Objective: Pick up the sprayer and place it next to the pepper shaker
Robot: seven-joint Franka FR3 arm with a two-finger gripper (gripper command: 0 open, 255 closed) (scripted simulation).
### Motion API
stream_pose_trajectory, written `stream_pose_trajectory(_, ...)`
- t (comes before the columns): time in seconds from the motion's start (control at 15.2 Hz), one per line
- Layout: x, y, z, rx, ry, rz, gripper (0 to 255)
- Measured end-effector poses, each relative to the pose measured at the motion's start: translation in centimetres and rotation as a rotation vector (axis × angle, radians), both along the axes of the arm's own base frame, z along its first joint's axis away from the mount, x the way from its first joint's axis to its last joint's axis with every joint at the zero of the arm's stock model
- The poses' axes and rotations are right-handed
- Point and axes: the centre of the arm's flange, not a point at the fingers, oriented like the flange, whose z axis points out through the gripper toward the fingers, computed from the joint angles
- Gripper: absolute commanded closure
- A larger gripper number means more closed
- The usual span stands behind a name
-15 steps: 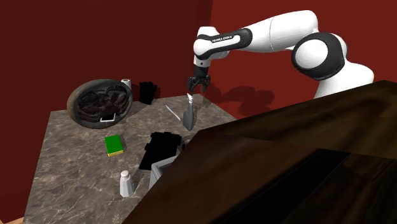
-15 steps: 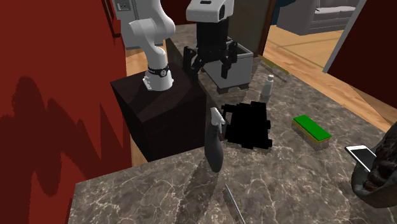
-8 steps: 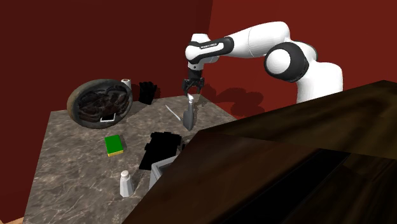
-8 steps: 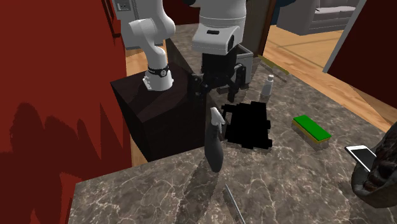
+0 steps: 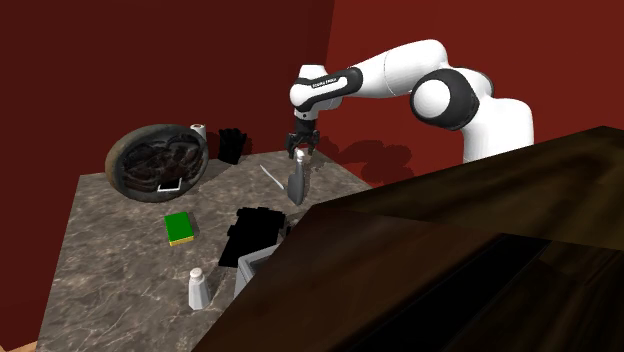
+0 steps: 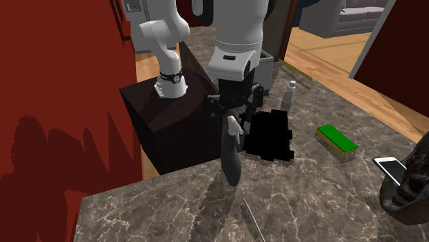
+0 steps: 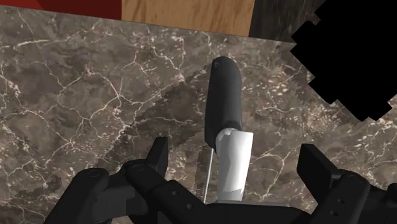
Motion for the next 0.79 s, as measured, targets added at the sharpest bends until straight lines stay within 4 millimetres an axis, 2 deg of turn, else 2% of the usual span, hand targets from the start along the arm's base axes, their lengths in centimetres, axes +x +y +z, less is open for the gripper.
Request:
stream_pose_trajectory(0.26, 0.02, -0.02, -0.08, 0.000, 0.000, 0.000, 0)
stream_pose_trajectory(0.33, 0.02, -0.02, -0.08, 0.000, 0.000, 0.000, 255)
stream_pose_trajectory(0.79, 0.02, -0.03, -0.06, 0.000, -0.001, 0.000, 255)
